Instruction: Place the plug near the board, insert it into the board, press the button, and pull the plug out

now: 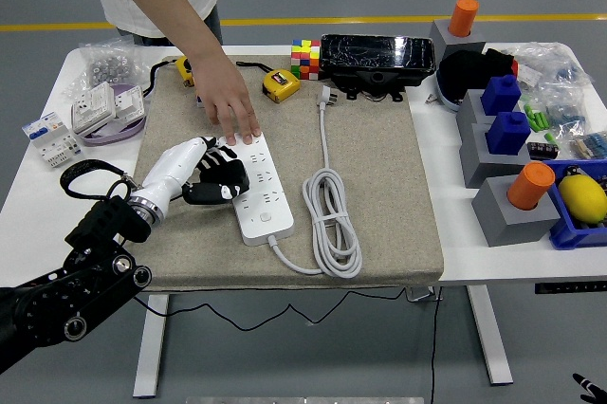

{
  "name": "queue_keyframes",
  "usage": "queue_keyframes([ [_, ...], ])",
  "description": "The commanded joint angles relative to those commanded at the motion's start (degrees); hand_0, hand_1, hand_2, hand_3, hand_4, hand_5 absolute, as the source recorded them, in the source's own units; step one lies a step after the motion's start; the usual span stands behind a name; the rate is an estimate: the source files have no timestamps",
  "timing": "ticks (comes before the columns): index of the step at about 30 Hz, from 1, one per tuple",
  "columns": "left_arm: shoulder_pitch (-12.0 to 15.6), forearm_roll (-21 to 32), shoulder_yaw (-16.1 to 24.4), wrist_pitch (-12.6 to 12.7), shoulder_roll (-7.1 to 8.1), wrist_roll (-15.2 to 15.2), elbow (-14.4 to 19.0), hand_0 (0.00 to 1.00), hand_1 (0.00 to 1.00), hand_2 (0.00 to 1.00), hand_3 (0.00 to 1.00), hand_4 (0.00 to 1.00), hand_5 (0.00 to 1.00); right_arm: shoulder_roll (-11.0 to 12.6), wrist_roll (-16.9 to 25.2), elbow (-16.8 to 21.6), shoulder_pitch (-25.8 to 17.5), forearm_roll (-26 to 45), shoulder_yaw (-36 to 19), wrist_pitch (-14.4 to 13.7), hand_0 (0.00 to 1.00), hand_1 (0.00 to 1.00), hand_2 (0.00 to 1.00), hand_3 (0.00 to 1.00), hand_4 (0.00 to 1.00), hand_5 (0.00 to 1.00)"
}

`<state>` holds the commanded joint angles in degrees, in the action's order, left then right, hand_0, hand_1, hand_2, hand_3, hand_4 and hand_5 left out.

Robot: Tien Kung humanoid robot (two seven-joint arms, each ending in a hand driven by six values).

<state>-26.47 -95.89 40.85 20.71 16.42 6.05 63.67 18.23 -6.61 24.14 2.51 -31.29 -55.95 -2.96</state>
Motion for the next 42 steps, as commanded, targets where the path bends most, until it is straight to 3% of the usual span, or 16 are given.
queue_keyframes([
  [4, -0.3, -0.05, -0.38, 0.0, -0.15, 0.18, -0.56, 0.417, 0.418, 0.456, 0.536, 0.65, 0.181, 0.02, 0.01, 0.03, 0.01, 0.03, 0.02, 0.0, 0.561, 0.637, 0.61, 0.6, 0.964, 0.495],
  [5, -0.36, -0.3, -0.54, 0.01, -0.2, 0.13, -0.74, 0.38, 0.354, 0.399, 0.507, 0.581, 0.088, 0.03, 0.03, 0.03, -0.01, 0.06, 0.06, -0.01, 0.56, 0.637, 0.61, 0.6, 0.964, 0.495],
  [10, -0.35, -0.33, -0.76, 0.44, -0.28, -0.49, -0.74, 0.38, 0.354, 0.399, 0.507, 0.581, 0.088, 0.02, 0.03, 0.04, -0.06, 0.05, 0.11, 0.01, 0.56, 0.637, 0.61, 0.6, 0.964, 0.495],
  [11, -0.32, -0.37, -0.77, 0.52, -0.27, -0.67, -0.66, 0.353, 0.319, 0.365, 0.479, 0.53, 0.002, 0.01, 0.04, 0.04, -0.07, 0.05, 0.1, 0.01, 0.56, 0.637, 0.61, 0.6, 0.964, 0.495],
  [26, 0.67, 3.79, 0.75, 4.93, 0.07, -10.03, -0.78, 0.347, 0.319, 0.364, 0.479, 0.533, 0.002, -0.01, 0.03, 0.01, -0.05, 0.06, 0.1, 0.02, 0.56, 0.637, 0.61, 0.599, 0.962, 0.495],
  [36, 2.65, 2.65, 4.45, 4.99, 2.07, -10.48, -3.62, 0.354, 0.326, 0.369, 0.486, 0.534, 0.002, 0.12, 0.04, 0.06, 0.05, 0.05, 0.47, -0.01, 0.56, 0.637, 0.61, 0.599, 0.962, 0.494],
  [42, 3.36, 2.45, 4.13, 4.41, 2.66, -10.5, -5.0, 0.377, 0.355, 0.409, 0.523, 0.548, 0.002, 0.18, -0.02, 0.01, 0.09, 0.12, 0.54, 0.0, 0.559, 0.637, 0.61, 0.599, 0.962, 0.495],
])
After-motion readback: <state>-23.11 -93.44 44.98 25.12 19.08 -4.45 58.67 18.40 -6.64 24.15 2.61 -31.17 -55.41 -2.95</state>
